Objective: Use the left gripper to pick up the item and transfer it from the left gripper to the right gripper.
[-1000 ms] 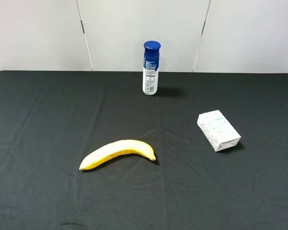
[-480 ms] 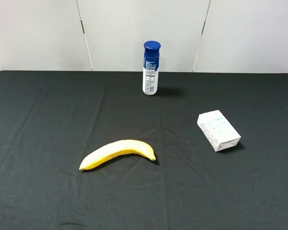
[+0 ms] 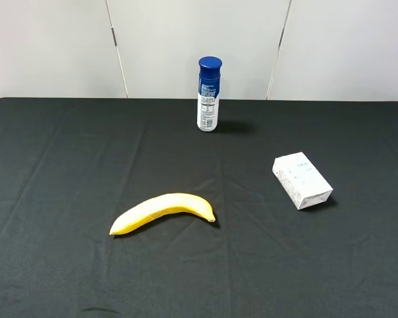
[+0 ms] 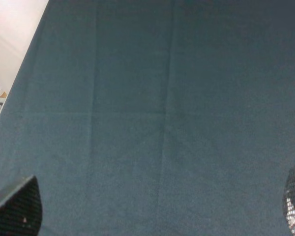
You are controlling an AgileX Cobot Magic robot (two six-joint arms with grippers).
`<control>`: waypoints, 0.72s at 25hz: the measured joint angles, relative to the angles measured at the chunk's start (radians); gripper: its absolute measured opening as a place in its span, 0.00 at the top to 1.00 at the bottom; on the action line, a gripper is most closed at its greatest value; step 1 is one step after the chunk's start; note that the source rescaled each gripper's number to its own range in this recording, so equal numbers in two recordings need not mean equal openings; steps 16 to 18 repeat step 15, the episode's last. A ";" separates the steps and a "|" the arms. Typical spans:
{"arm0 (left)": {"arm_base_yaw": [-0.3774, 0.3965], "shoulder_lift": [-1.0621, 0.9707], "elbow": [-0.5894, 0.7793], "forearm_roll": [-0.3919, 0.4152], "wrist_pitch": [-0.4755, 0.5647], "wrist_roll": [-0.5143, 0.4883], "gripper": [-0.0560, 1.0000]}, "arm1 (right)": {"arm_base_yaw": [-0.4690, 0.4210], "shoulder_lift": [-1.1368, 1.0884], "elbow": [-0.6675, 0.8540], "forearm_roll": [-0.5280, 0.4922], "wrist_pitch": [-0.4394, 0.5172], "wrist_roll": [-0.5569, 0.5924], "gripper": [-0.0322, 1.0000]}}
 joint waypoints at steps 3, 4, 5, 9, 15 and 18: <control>0.000 0.000 0.000 0.000 0.000 0.000 0.02 | 0.000 0.000 0.000 0.000 0.000 0.000 0.00; 0.000 0.000 0.000 0.000 0.000 0.000 0.02 | 0.000 0.000 0.000 0.000 0.000 0.000 0.00; 0.000 0.000 0.000 0.000 0.000 0.000 0.02 | 0.000 0.000 0.000 0.000 0.000 0.000 0.00; 0.000 0.000 0.000 0.000 0.000 0.000 0.02 | 0.000 0.000 0.000 0.000 0.000 0.000 0.00; 0.000 0.000 0.000 0.000 0.000 0.000 0.02 | 0.000 0.000 0.000 0.000 0.000 0.000 0.00; 0.000 0.000 0.000 0.000 0.000 0.000 0.02 | 0.000 0.000 0.000 0.000 0.000 0.000 0.00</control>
